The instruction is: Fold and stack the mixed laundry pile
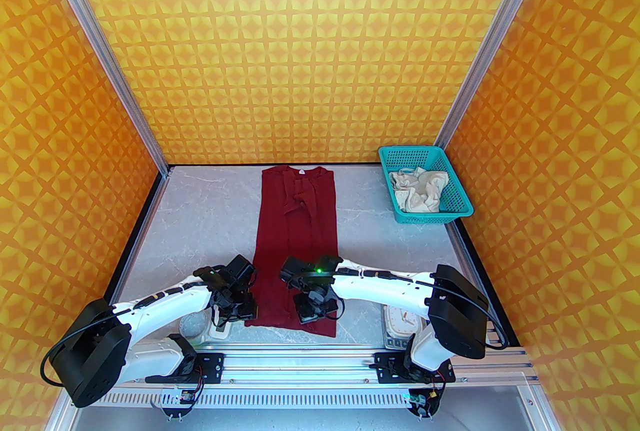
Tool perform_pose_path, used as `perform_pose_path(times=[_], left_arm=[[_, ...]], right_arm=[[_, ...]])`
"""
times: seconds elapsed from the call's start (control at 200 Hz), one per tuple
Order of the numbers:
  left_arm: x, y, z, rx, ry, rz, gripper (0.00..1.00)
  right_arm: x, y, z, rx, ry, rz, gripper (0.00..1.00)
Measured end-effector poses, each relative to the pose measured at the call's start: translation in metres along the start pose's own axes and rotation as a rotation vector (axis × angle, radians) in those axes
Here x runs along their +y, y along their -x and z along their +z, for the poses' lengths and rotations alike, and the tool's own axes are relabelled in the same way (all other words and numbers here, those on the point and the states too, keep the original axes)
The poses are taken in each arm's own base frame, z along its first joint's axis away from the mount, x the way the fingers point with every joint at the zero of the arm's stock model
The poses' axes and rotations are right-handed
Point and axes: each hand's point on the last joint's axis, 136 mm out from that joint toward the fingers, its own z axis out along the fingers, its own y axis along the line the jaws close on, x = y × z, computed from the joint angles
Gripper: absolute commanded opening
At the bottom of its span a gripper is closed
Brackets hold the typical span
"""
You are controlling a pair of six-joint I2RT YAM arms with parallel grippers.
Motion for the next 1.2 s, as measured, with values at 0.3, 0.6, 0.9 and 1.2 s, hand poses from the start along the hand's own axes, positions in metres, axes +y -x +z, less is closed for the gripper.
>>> perform_pose_path(times=[0.3, 0.6, 0.9, 1.2], left_arm=[[0.000, -0.001, -0.002, -0.004, -0.003, 0.001, 0.24], [0.002, -0.001, -0.002, -0.005, 0.005, 0.000, 0.24], [0.003, -0.002, -0.003, -0.007, 0.009, 0.000, 0.24], [0.005, -0.003, -0.003, -0.002, 0.018, -0.002, 0.17]], right_arm=[[0.005, 0.003, 0.011, 0.036, -0.010, -0.027, 0.00], [0.015, -0.010, 0.035, 0.116, -0.004, -0.065, 0.39], [0.002, -0.012, 0.004, 0.024, 0.027, -0.023, 0.46], [-0.059, -0.047, 0.033, 0.067, 0.142, 0.250, 0.51]])
